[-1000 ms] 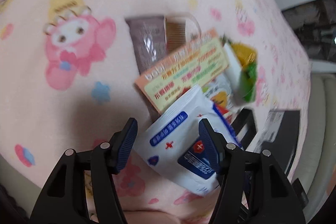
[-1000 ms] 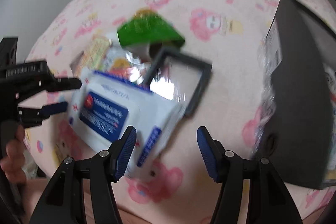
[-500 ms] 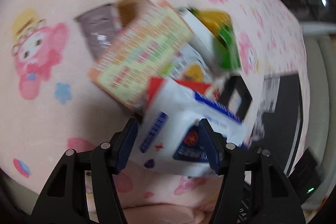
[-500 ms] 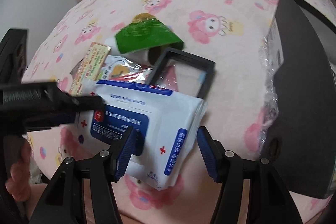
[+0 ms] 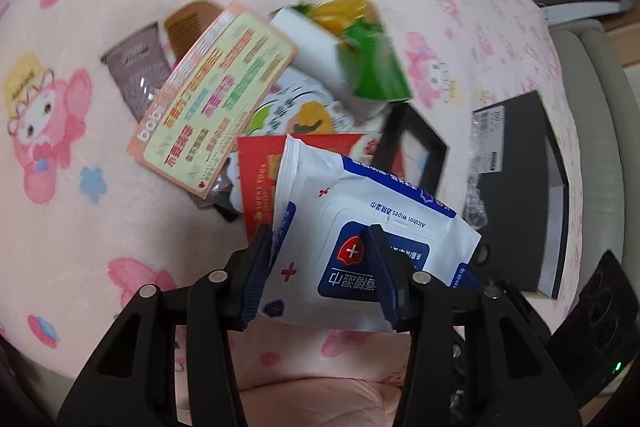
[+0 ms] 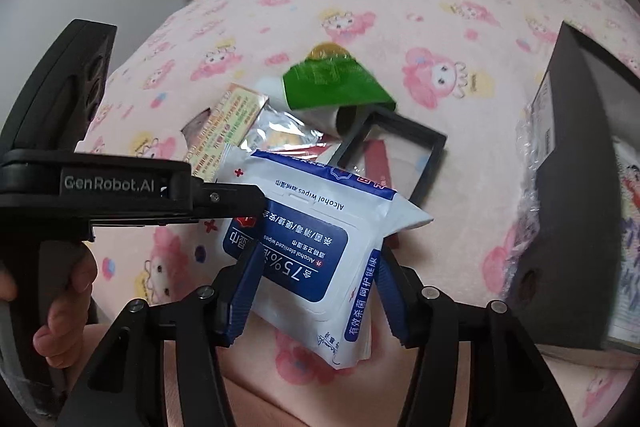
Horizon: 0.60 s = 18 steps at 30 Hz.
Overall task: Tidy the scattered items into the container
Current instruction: 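Carry the wet-wipes pack over the open dark box and lower it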
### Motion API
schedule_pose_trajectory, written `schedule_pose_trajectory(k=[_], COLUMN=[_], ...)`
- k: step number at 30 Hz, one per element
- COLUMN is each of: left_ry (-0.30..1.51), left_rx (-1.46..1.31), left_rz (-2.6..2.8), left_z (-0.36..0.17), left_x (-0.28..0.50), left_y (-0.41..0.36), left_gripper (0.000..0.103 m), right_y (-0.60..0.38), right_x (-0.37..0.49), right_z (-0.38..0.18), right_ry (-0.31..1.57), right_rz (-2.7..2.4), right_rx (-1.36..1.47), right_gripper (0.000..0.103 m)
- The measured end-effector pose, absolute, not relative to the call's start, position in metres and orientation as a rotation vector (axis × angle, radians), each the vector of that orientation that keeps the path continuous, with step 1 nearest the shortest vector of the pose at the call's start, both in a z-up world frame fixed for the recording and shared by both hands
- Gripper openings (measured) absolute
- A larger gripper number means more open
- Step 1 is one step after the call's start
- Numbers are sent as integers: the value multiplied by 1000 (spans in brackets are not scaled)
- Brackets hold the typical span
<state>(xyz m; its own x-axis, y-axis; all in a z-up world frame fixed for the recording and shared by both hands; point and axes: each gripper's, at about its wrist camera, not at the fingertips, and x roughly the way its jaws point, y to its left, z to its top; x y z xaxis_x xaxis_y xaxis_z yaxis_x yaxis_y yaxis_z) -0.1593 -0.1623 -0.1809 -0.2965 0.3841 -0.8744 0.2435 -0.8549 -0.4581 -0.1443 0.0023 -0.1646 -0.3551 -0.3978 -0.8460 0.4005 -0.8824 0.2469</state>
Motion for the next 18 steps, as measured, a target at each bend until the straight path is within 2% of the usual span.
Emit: schedule_pose_trajectory(k=[9, 13, 18], left_ry=[-746, -758, -633], left_rx=[-1443, -1394, -1385], left_rz=[2356, 2303, 2290], left_z=[-130, -124, -107], left_x=[-131, -133, -149], left_y=[-131, -105, -59], left_gripper=[41, 41, 41], right_y=[55, 78, 114], right_x=[-130, -127, -128], right_z=[-119, -93, -66], right_ry=[-119, -134, -159], right_rz=[-2358, -2429, -2488], right_rx=[1342, 1270, 1203], right_gripper=[48, 48, 48])
